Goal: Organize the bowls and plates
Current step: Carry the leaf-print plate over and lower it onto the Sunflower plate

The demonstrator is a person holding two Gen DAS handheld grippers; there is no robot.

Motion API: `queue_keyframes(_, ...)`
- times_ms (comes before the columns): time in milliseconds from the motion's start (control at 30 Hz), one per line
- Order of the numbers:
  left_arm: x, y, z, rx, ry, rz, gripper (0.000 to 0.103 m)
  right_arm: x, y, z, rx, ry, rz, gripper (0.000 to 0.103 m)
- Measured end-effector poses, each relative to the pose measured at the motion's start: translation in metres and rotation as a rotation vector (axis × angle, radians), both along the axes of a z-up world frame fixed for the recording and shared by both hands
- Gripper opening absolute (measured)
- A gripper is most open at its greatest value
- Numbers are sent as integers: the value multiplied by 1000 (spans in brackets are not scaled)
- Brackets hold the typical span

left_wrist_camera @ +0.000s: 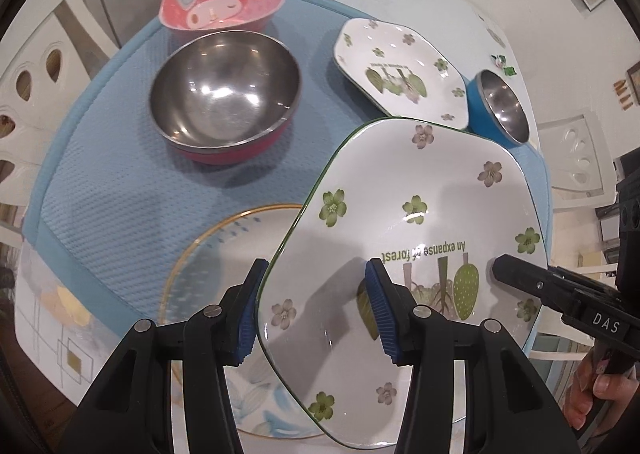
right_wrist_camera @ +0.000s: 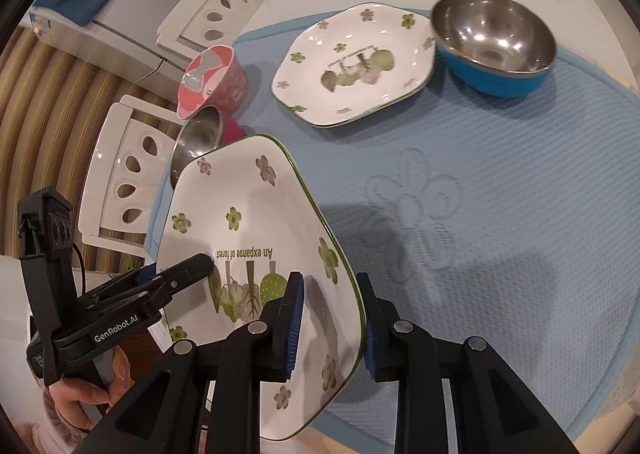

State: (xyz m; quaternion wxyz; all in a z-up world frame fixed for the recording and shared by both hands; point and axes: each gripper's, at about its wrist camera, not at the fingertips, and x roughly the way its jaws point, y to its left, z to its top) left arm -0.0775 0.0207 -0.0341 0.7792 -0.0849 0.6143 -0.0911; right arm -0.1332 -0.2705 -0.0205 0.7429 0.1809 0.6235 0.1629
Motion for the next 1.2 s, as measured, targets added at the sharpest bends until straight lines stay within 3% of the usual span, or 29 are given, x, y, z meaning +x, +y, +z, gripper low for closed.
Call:
queue_keyframes(467, 9, 56, -1, -23, 11, -1, 45, -4, 53, -9, 7, 53, 15, 26)
queue_keyframes(1000, -1, 64, -35, -15, 87, -72, 45, -17, 66, -48, -3, 159, -20, 26)
queue_keyframes(1200, -4, 62, -35, -2, 85, -108, 46, -27, 66, -59, 12, 191, -56, 27)
